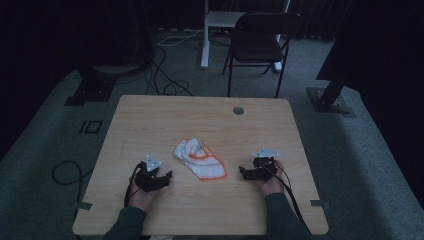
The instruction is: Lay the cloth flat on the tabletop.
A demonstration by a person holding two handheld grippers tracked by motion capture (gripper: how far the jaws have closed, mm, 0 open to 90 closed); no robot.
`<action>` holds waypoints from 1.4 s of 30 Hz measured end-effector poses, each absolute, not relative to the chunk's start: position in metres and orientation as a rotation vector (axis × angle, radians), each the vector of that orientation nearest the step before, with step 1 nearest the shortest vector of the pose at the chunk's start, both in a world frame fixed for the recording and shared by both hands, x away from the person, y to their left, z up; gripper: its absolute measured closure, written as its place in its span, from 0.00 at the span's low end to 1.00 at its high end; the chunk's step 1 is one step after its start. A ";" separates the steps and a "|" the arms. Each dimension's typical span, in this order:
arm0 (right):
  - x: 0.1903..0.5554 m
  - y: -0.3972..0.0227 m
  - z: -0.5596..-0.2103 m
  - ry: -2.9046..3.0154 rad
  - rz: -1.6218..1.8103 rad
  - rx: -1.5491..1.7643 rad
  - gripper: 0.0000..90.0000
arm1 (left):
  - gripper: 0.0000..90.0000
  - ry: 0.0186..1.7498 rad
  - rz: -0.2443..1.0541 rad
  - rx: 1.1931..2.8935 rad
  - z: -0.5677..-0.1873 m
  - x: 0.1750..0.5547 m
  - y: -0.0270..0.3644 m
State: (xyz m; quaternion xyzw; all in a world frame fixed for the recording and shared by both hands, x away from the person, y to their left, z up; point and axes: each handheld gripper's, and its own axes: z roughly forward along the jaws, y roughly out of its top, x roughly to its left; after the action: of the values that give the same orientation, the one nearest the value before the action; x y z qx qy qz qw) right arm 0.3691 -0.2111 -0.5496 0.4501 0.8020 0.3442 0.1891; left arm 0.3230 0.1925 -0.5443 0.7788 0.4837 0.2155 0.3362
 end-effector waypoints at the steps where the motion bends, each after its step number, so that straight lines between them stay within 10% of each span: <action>1: 0.369 -0.211 -0.550 2.255 0.968 1.267 0.13 | 0.42 1.261 0.562 2.031 -0.544 0.323 0.192; 42: 0.349 -0.192 -0.539 2.271 1.041 1.231 0.54 | 0.64 1.161 0.531 2.055 -0.513 0.326 0.187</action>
State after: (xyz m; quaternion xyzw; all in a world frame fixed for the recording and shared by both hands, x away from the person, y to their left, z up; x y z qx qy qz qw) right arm 0.3491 -0.1916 -0.5394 0.4350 0.8025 0.3678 0.1774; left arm 0.3258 0.1873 -0.5135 0.7945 0.4490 0.2054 0.3535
